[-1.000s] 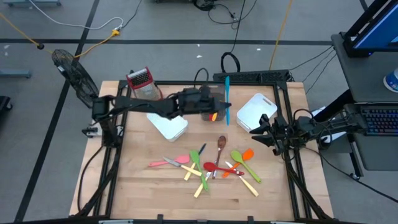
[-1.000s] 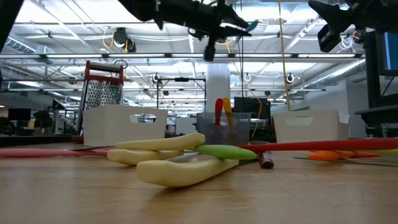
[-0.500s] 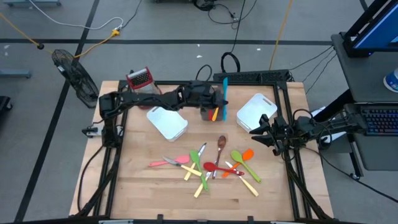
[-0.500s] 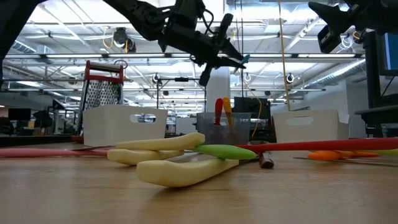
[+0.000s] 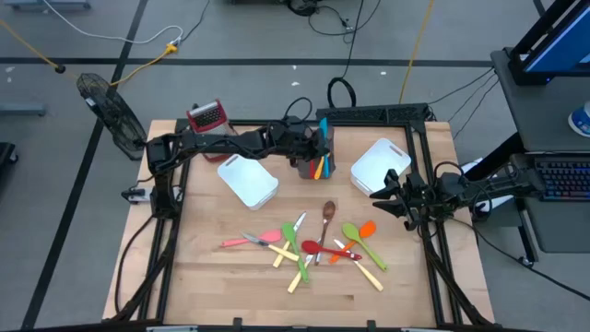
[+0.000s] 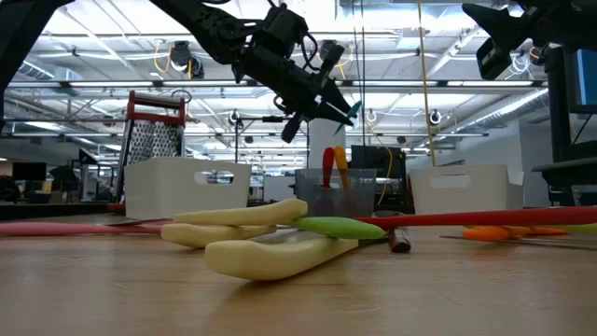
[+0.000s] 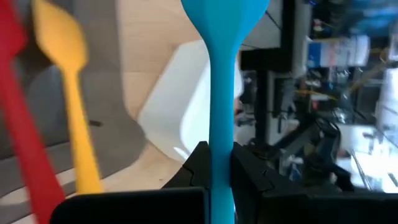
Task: Pick & Place Kitchen Items
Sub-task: Put the blue spatula into the black bin
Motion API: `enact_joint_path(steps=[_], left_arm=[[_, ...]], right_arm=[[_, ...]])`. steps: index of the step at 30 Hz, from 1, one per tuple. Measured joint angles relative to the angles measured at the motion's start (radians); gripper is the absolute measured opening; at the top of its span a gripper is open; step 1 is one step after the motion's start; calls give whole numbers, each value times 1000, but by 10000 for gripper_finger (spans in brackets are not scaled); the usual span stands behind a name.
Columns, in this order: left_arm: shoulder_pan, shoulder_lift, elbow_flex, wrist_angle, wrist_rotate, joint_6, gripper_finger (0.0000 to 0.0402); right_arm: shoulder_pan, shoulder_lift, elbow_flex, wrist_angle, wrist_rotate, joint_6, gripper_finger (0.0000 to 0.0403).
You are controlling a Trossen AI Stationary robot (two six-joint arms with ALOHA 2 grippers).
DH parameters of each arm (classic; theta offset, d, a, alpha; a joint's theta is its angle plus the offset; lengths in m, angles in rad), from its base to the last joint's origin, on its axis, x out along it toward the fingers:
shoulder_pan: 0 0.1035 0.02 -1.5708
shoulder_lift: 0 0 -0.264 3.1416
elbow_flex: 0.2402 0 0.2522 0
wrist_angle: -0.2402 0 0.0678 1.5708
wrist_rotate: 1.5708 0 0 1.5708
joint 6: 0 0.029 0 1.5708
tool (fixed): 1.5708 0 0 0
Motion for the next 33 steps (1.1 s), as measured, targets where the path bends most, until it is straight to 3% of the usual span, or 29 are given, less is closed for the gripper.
enact_joint_path(steps=[8,17,33], left_arm=[[-2,0,0,-160,-36,-116,20],[-5,0,0,-177,-26,-270,20],[16,0,0,-187,34,-299,20]], right_arm=[[0,0,0,1,0,-45,114],[0,0,0,0,-1,-49,114],[0,0,0,0,-1,-49,114]])
